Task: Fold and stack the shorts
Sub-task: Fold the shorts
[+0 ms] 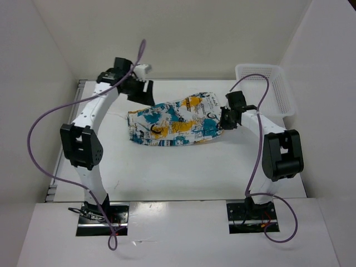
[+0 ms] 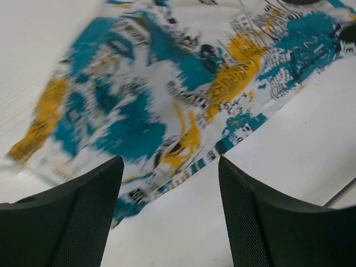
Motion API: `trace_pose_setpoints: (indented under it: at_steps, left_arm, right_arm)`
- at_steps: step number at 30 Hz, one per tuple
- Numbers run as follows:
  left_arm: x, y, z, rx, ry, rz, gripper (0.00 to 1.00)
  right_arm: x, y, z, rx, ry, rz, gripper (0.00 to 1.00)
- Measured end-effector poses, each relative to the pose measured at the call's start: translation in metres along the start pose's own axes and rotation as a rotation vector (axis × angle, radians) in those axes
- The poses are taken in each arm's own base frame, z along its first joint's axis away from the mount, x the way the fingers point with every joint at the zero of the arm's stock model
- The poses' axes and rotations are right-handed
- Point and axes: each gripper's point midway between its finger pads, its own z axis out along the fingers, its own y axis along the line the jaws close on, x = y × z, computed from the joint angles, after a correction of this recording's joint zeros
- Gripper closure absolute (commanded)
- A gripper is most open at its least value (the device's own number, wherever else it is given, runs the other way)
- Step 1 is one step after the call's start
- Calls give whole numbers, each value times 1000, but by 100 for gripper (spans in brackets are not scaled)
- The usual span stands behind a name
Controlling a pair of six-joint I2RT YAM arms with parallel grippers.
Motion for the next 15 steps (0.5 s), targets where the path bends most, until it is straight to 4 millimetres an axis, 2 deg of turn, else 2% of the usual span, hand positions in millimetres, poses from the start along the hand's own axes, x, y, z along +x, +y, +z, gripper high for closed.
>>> trace_pose_setpoints:
  at_steps: [2, 4, 6, 8, 11, 15]
  left_arm:
    - [2, -22, 27, 29, 22, 52, 24]
    - [15, -23, 64, 12, 75, 73, 24]
    - [37, -5, 97, -34, 143, 58, 24]
    - [63, 20, 120, -88, 218, 26, 24]
    - [97, 45, 137, -161, 307, -2, 24]
    - [93, 45, 143, -218, 293, 44, 24]
  right_arm:
    - [-1, -1, 0, 4, -3, -10, 100]
    - [-1, -3, 0, 13, -6, -21, 100]
    - [-2, -4, 0, 18, -8, -32, 100]
    - [-2, -5, 0, 20, -11, -41, 100]
    - [-3, -6, 0, 23, -15, -51, 100]
    - [-11, -4, -4, 16, -29, -75, 100]
